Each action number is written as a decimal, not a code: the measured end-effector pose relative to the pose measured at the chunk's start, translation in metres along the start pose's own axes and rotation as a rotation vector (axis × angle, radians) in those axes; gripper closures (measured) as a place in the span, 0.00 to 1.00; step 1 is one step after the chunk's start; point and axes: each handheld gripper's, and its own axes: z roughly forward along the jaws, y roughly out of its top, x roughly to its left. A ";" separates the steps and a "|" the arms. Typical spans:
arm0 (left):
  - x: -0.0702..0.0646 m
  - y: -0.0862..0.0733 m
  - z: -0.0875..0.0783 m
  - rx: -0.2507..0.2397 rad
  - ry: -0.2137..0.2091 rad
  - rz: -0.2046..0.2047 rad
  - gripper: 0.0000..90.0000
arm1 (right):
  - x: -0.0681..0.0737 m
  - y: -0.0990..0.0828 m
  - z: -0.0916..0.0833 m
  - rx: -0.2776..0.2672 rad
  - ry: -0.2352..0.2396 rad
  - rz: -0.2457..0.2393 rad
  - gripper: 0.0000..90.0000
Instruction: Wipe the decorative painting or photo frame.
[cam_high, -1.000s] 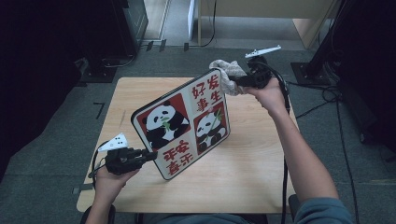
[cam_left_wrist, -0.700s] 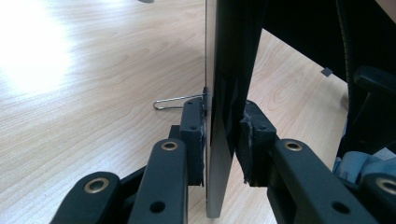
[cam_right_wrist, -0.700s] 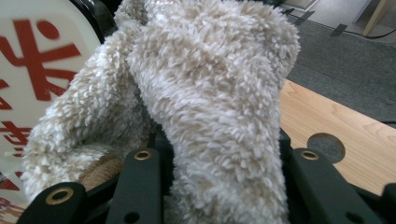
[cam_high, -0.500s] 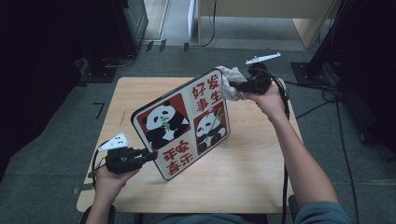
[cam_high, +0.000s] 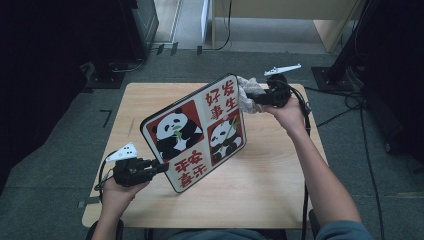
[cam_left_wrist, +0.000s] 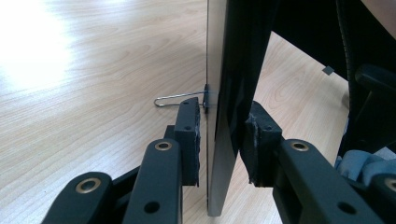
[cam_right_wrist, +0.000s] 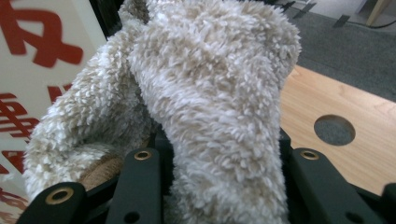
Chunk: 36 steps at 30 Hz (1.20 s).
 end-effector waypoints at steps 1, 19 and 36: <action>0.000 0.000 0.000 0.000 0.000 0.001 0.78 | 0.000 -0.001 0.000 0.004 -0.003 0.001 0.68; 0.000 0.000 0.002 0.007 0.009 0.005 0.78 | 0.000 -0.024 0.005 -0.013 -0.011 0.014 0.68; -0.001 0.000 0.003 0.015 0.013 0.012 0.80 | -0.006 -0.047 0.011 -0.023 -0.001 0.033 0.68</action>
